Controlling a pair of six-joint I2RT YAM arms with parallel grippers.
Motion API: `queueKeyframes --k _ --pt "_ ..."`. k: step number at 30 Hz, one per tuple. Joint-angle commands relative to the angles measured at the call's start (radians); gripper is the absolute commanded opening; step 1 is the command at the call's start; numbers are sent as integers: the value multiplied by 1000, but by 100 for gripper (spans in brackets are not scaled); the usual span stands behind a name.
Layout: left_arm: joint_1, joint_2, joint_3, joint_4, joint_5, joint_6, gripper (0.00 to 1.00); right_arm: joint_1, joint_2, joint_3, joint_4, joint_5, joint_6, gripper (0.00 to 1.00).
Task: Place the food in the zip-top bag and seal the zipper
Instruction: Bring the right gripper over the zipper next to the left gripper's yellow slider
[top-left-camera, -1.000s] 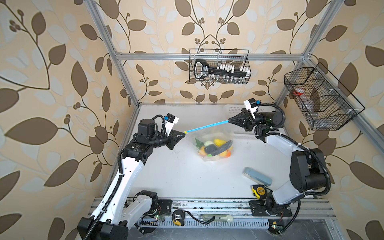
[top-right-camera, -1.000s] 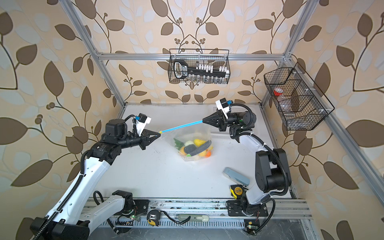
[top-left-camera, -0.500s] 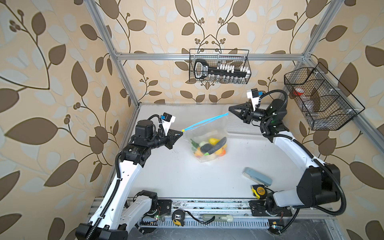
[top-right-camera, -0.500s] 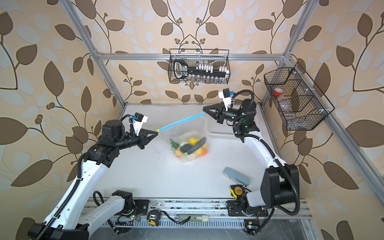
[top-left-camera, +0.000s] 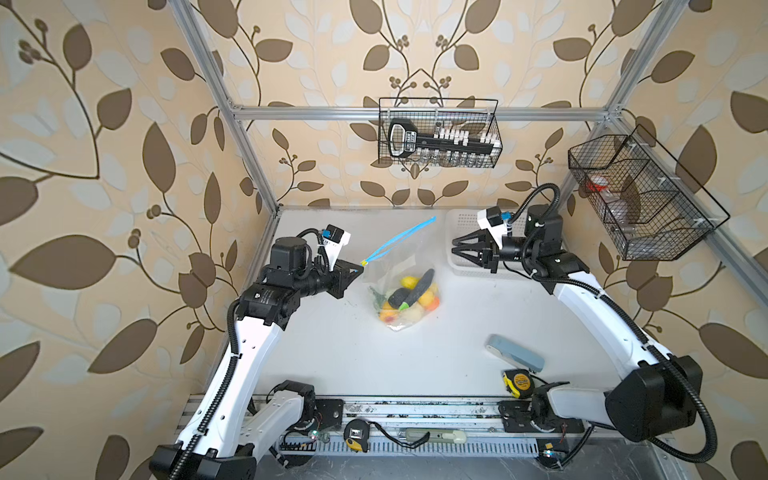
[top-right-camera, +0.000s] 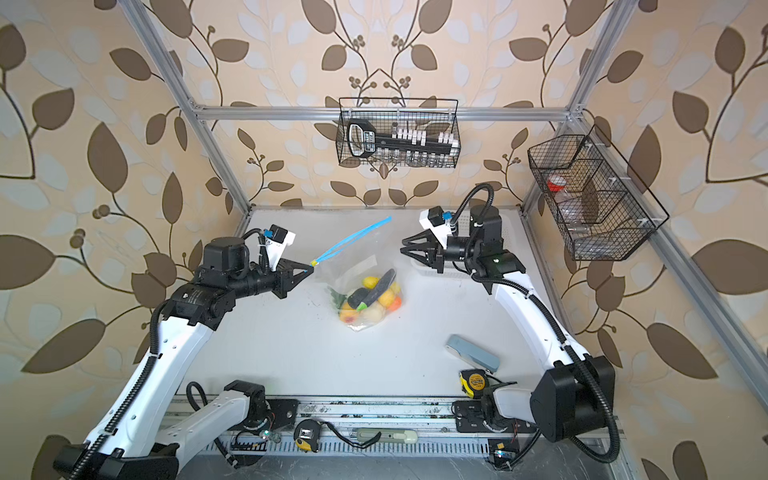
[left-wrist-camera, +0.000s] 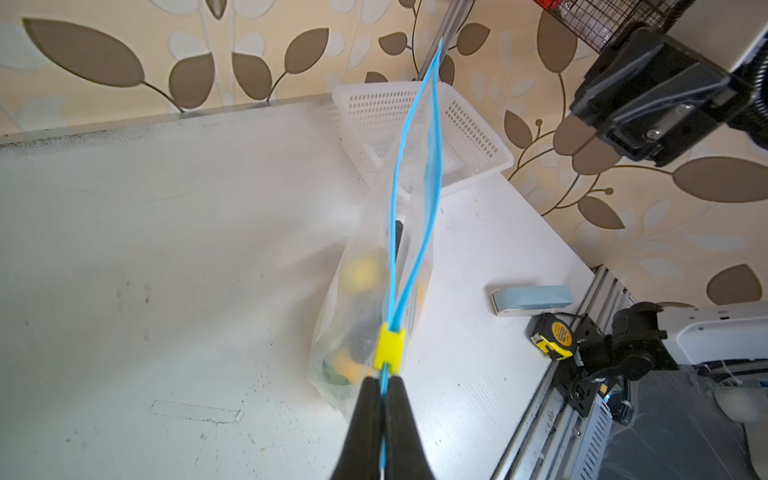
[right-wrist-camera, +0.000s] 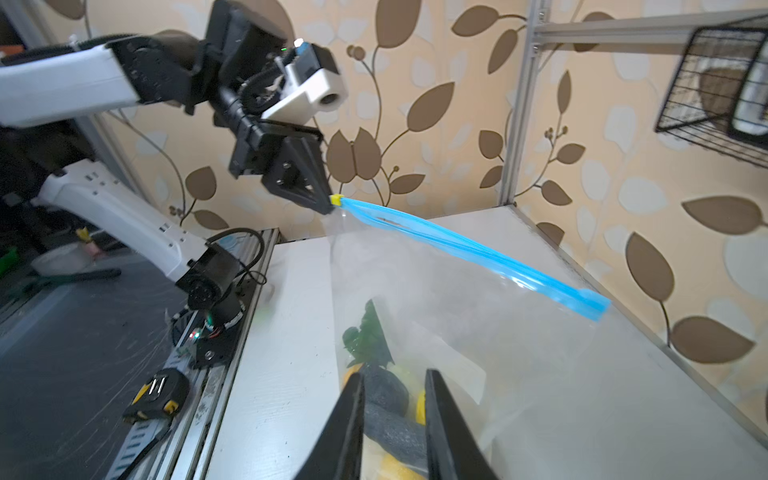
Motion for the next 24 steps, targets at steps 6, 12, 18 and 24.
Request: queueKeyframes --k 6,12,18,24 --pt "-36 -15 84 -71 12 126 0 196 -6 245 -497 54 -596 35" --pt "-62 -27 125 -66 65 170 0 336 106 438 -723 133 -770 43" --pt "-85 0 171 -110 65 230 0 409 241 629 -877 189 -843 51" --pt "-111 7 174 -103 70 255 0 441 369 793 -942 207 -819 51"
